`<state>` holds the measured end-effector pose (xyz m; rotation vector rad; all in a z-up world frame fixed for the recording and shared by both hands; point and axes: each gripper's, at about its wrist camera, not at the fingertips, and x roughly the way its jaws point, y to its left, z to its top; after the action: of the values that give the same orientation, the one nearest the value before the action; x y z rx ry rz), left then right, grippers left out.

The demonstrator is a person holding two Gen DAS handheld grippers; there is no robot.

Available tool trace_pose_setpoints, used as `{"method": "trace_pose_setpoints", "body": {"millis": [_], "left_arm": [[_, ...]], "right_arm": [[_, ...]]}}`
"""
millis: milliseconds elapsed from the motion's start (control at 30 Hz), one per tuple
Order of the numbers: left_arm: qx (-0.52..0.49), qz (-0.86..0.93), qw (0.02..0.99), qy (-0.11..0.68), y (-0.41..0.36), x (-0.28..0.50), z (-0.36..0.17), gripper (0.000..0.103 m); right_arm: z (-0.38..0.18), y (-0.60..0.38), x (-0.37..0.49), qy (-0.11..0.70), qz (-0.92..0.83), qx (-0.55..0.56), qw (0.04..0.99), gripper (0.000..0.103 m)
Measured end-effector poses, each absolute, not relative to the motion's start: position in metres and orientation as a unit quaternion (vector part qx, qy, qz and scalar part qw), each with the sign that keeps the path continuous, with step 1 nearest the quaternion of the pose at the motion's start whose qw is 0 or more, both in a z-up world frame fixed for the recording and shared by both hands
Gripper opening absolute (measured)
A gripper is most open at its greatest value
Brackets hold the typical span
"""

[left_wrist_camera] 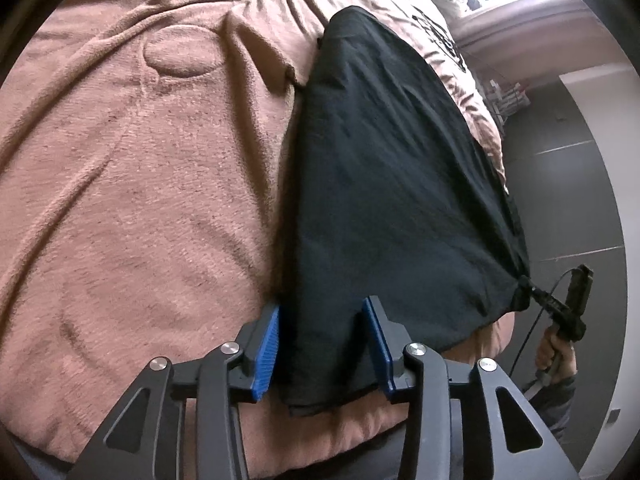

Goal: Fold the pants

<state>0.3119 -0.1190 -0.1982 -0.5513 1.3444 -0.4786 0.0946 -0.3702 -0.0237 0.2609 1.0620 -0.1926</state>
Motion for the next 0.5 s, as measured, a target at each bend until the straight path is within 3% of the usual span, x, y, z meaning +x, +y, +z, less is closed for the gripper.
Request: {"method": "trace_pose_setpoints", "body": {"millis": [200, 233, 300, 367, 500], "left_arm": [[-0.271, -0.219, 0.718, 0.603, -0.119, 0.318, -0.204, 0.042], [-0.273, -0.22, 0.717, 0.602, -0.119, 0.318, -0.205, 0.039], [-0.273, -0.223, 0.715, 0.603, -0.12, 0.317, -0.205, 0.021], [-0.281, -0.228, 0.713, 0.601, -0.121, 0.317, -0.204, 0.014], [-0.264, -0.226, 0.727, 0.592, -0.128, 0.314, -0.195, 0.009]], "right_arm": [[-0.042, -0.368, 0.099, 0.508, -0.104, 0.126, 0.846, 0.003], [-0.045, -0.367, 0.1, 0.507, -0.106, 0.128, 0.846, 0.003], [-0.048, -0.366, 0.101, 0.507, -0.108, 0.128, 0.845, 0.003], [-0.05, -0.369, 0.103, 0.507, -0.107, 0.13, 0.845, 0.004], [-0.052, -0.371, 0.106, 0.513, -0.112, 0.133, 0.841, 0.009]]}}
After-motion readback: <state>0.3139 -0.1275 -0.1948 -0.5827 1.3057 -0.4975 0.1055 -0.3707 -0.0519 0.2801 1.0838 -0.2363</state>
